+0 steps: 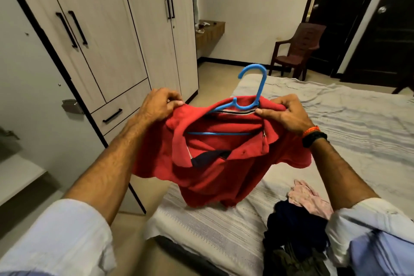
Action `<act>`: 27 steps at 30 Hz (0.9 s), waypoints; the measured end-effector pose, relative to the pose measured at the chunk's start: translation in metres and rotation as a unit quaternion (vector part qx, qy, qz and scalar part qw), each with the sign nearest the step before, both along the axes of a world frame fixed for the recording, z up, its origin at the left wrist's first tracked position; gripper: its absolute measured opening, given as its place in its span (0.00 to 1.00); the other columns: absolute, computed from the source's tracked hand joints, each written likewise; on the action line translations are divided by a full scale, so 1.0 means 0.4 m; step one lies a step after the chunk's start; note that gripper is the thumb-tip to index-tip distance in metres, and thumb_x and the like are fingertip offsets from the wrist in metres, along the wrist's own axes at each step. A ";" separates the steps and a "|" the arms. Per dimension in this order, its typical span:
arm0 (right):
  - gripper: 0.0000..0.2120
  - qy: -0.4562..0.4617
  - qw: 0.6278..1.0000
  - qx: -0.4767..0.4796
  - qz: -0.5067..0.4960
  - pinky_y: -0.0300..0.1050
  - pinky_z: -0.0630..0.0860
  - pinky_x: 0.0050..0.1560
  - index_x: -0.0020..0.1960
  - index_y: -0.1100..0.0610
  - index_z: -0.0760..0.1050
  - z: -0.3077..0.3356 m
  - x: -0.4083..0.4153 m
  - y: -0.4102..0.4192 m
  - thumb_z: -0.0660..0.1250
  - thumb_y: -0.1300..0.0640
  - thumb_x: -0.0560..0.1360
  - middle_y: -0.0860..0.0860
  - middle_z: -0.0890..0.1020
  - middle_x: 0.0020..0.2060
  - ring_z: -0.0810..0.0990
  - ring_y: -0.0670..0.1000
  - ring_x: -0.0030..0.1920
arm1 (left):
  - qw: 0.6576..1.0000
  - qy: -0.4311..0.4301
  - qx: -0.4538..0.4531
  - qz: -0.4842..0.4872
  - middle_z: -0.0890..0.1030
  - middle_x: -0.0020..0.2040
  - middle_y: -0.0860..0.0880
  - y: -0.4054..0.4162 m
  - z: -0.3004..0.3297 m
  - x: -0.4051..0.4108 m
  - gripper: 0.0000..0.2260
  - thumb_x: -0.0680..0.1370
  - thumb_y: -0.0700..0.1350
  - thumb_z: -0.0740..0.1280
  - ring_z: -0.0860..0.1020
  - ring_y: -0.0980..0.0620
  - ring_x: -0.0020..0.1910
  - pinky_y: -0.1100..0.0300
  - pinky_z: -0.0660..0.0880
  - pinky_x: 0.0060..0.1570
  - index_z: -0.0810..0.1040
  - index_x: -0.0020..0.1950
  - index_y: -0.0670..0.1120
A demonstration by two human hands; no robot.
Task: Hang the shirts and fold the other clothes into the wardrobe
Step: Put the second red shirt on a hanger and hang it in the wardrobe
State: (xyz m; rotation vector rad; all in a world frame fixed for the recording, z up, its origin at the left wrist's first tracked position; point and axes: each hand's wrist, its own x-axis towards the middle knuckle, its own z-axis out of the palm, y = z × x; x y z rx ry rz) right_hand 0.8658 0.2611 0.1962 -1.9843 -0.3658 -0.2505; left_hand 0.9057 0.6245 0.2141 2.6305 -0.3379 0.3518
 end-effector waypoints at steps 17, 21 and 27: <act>0.22 0.065 0.995 0.024 -0.069 0.37 0.64 0.25 0.25 0.56 0.73 -0.045 -0.072 0.014 0.78 0.47 0.68 0.45 0.72 0.22 0.67 0.43 0.23 | 0.981 0.073 -0.179 0.004 0.83 0.37 0.55 -0.091 -0.044 -0.151 0.02 0.74 0.46 0.75 0.78 0.60 0.37 0.64 0.72 0.41 0.84 0.41 0.51; 0.24 0.066 0.997 0.013 -0.037 0.43 0.62 0.30 0.31 0.63 0.73 -0.034 -0.059 0.037 0.78 0.44 0.68 0.54 0.70 0.27 0.67 0.51 0.29 | 0.947 -0.001 -0.318 0.053 0.82 0.33 0.54 -0.098 -0.021 -0.110 0.08 0.74 0.48 0.74 0.76 0.58 0.34 0.62 0.73 0.42 0.82 0.35 0.51; 0.26 0.071 0.997 0.010 -0.038 0.45 0.62 0.31 0.31 0.63 0.72 -0.041 -0.049 0.087 0.77 0.43 0.68 0.53 0.70 0.28 0.66 0.52 0.29 | 0.997 0.028 -0.058 0.044 0.82 0.36 0.50 -0.094 -0.030 -0.079 0.13 0.75 0.58 0.69 0.79 0.50 0.39 0.58 0.75 0.42 0.81 0.37 0.51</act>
